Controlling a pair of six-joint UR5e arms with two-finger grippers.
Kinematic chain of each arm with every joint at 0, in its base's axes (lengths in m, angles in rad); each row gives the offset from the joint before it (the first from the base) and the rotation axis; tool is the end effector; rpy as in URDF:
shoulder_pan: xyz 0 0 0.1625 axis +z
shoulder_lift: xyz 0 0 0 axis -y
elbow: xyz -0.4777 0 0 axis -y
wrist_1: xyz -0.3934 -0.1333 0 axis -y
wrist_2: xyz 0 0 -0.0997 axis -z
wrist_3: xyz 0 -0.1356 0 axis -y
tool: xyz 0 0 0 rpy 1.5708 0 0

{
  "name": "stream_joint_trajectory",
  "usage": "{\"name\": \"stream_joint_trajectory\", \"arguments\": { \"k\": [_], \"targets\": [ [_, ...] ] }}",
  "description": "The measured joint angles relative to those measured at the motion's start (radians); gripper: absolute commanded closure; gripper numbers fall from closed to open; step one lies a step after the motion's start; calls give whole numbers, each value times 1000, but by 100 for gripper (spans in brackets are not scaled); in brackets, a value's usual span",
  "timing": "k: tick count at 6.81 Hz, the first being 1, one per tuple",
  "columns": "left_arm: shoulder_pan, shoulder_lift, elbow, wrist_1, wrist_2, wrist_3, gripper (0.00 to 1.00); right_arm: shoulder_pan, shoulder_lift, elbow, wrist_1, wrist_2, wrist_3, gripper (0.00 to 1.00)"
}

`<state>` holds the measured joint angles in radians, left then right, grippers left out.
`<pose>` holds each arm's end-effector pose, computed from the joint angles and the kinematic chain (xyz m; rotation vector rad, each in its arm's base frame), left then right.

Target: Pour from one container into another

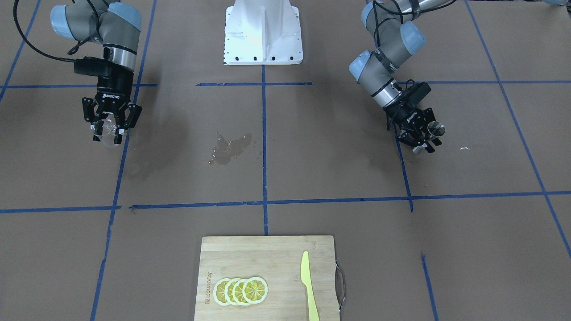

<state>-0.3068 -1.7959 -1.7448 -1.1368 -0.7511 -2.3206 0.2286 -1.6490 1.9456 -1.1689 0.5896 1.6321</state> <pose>0.4689 -0.3924 0.5712 0.8426 0.1545 -0.9803 -0.3959 -0.3447 0.5174 1.0016 -0.5665 0.5997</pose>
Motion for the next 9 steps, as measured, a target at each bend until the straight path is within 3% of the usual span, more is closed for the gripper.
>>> {"name": "stream_joint_trajectory", "arguments": {
  "k": [2,4,9],
  "targets": [
    [-4,-7,-8,5,-2,9,1,-3,0,1,0,0,0,100],
    [-8,-4,-81,10,-17,59,1,-9,-1,-2,-1,-1,0,100],
    [102,-2,-216,146,-164,139,1,-42,-6,-21,-3,-13,22,100]
  ]
}}
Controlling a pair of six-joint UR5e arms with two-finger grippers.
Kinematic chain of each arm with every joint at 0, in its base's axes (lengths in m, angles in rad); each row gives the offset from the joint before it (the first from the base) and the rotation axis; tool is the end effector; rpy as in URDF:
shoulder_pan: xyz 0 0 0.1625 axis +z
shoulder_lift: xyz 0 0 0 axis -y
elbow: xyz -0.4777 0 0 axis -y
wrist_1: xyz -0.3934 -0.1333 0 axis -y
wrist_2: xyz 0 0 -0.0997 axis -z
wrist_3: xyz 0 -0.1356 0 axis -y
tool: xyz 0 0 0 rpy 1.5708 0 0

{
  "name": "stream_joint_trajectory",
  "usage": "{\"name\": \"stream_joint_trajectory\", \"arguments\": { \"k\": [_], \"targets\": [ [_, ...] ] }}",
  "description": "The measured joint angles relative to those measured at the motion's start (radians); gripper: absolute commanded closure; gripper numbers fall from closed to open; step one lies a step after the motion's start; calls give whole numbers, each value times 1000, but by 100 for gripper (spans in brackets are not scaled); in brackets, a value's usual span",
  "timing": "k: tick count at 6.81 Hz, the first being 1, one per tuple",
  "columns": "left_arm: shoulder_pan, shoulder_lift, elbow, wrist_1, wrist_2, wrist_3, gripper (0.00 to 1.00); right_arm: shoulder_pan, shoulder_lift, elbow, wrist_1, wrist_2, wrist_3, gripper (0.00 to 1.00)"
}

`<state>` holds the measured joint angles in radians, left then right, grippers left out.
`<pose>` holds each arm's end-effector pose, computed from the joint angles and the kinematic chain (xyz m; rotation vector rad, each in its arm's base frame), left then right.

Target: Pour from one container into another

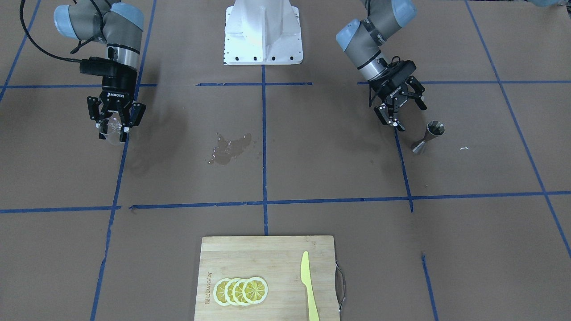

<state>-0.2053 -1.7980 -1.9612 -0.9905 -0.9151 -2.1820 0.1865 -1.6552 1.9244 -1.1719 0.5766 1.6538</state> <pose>0.4768 -0.3199 0.5038 0.6529 0.1721 -0.7985 -0.4092 -0.3285 0.5301 0.9964 -0.5670 0.5712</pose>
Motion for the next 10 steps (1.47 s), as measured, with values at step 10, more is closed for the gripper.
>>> {"name": "stream_joint_trajectory", "arguments": {
  "k": [10],
  "targets": [
    [3,-3,-213,5,-34,169,1,-53,-3,-136,0,-90,103,69]
  ]
}}
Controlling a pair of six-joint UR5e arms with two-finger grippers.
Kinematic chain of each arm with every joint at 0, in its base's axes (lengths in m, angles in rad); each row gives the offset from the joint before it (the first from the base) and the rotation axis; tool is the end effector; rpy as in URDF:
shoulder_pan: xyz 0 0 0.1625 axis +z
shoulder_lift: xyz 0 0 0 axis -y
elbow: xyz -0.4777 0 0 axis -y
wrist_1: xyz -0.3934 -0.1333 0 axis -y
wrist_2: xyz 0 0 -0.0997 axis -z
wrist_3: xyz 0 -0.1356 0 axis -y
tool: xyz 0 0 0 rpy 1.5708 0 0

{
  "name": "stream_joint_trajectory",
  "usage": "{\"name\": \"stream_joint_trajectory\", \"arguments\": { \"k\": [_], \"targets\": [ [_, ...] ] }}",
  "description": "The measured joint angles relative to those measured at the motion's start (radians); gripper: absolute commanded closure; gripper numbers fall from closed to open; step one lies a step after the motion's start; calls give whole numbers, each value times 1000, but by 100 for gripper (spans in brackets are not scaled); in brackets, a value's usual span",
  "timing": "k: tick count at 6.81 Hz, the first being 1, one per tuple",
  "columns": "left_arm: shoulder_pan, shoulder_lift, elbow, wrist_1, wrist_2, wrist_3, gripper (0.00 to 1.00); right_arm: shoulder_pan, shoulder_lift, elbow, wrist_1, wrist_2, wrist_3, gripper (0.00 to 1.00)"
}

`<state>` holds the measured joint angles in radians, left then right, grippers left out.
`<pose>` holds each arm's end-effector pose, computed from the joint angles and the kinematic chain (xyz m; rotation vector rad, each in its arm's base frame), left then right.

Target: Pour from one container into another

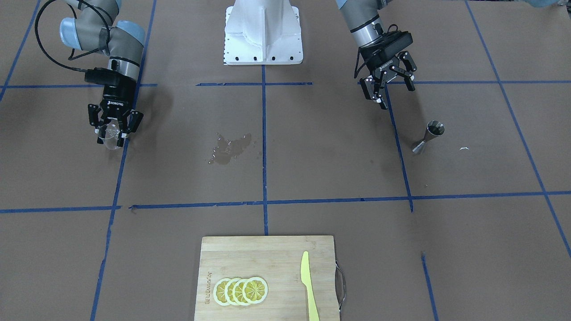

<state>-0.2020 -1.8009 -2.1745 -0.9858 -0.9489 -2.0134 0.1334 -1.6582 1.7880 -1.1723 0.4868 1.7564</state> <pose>0.4444 -0.3077 0.4186 0.5977 0.3199 -0.6977 -0.4287 -0.3129 0.5920 1.0572 -0.5084 0.5680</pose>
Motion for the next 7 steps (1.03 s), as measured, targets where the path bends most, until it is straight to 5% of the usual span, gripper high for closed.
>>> {"name": "stream_joint_trajectory", "arguments": {
  "k": [1,4,7],
  "targets": [
    [-7,-1,-3,0,0,9,0,0,0,-2,0,1,1,44],
    [-21,0,-13,-1,-1,29,0,1,0,-26,0,3,1,0],
    [-31,0,-26,-1,-1,43,0,2,0,-14,1,31,-1,0]
  ]
}}
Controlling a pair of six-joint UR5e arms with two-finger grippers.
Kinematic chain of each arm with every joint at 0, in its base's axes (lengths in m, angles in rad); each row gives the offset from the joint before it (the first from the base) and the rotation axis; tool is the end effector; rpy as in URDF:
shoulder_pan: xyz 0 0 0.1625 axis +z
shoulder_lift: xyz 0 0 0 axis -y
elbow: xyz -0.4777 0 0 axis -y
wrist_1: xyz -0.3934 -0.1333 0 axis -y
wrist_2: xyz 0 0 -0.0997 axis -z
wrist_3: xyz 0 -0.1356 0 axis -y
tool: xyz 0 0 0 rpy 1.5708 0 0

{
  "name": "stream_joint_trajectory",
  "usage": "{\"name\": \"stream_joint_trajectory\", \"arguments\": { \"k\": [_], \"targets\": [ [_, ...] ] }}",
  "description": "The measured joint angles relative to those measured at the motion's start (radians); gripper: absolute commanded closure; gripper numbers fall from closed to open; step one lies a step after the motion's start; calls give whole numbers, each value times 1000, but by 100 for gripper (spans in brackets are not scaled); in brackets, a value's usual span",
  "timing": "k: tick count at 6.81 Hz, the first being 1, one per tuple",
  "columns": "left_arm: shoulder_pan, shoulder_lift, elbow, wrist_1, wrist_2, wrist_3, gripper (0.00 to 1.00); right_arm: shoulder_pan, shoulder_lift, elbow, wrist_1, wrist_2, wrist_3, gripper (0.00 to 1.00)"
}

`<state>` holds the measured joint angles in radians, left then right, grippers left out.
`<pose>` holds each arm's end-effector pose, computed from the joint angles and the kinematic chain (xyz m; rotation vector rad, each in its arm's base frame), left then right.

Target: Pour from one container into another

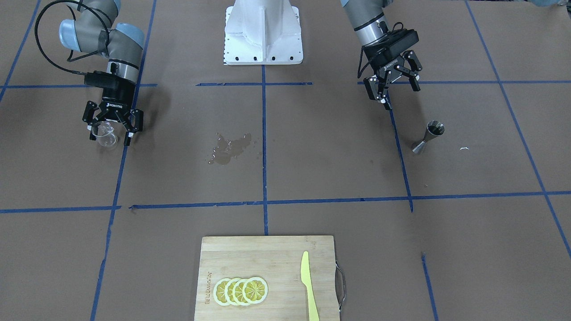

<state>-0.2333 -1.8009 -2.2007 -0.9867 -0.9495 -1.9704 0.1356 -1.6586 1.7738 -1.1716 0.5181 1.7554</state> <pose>0.4292 -0.3201 0.4084 0.6055 0.3240 -0.6941 -0.4305 -0.3122 0.6025 1.0283 -0.4962 0.5555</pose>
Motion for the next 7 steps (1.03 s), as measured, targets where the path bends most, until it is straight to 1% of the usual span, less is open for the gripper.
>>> {"name": "stream_joint_trajectory", "arguments": {
  "k": [2,5,7],
  "targets": [
    [-7,-1,-7,-1,0,8,1,0,-3,13,1,15,-3,0],
    [-16,-5,-13,-4,-2,24,0,0,-61,61,1,56,-12,0],
    [-18,-6,-13,-4,-3,35,0,0,-77,79,0,77,-13,0]
  ]
}}
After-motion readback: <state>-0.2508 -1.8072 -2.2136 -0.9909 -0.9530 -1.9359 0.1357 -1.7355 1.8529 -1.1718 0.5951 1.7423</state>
